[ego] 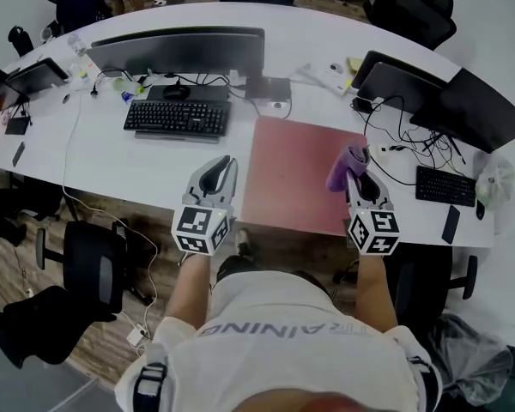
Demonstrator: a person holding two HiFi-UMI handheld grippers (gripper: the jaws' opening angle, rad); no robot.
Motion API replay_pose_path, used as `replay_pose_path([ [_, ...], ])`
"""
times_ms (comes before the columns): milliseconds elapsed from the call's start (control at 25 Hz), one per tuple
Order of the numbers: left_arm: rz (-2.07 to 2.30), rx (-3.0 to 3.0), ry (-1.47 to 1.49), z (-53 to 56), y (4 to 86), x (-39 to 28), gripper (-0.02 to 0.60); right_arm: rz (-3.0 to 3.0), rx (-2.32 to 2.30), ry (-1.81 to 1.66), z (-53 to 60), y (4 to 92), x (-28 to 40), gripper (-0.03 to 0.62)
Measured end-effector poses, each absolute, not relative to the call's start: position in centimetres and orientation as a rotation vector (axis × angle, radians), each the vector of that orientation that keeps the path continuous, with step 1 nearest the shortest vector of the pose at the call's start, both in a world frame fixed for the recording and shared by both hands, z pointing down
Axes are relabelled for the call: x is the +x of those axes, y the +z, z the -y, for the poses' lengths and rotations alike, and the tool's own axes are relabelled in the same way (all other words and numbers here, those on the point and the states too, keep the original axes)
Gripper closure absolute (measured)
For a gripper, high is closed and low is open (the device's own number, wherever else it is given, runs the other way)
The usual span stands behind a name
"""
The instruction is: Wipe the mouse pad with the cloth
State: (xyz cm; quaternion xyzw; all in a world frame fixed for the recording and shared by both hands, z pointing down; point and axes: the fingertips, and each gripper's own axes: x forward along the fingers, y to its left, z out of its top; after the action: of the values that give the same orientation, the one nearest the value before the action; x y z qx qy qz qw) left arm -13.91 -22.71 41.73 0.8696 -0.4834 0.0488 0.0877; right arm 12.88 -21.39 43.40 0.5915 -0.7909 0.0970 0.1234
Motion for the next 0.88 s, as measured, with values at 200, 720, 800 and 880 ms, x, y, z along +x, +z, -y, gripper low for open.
replay_pose_path([
  [200, 1.394, 2.574, 0.145, 27.6, 43.4, -17.6, 0.548, 2.273, 1.694, 0.315, 26.3, 44.7, 8.3, 0.509],
  [720, 1.369, 2.489, 0.227, 33.1, 48.6, -23.1, 0.548, 2.350, 1.466, 0.461, 36.3, 51.1, -5.3, 0.510],
  [800, 1.390, 2.466, 0.239, 33.4, 49.0, -23.6, 0.548, 2.373, 1.415, 0.496, 37.4, 52.2, -6.9, 0.510],
  [880, 1.416, 2.439, 0.246, 33.3, 49.3, -24.1, 0.548, 2.388, 1.359, 0.533, 38.3, 53.6, -8.5, 0.510],
])
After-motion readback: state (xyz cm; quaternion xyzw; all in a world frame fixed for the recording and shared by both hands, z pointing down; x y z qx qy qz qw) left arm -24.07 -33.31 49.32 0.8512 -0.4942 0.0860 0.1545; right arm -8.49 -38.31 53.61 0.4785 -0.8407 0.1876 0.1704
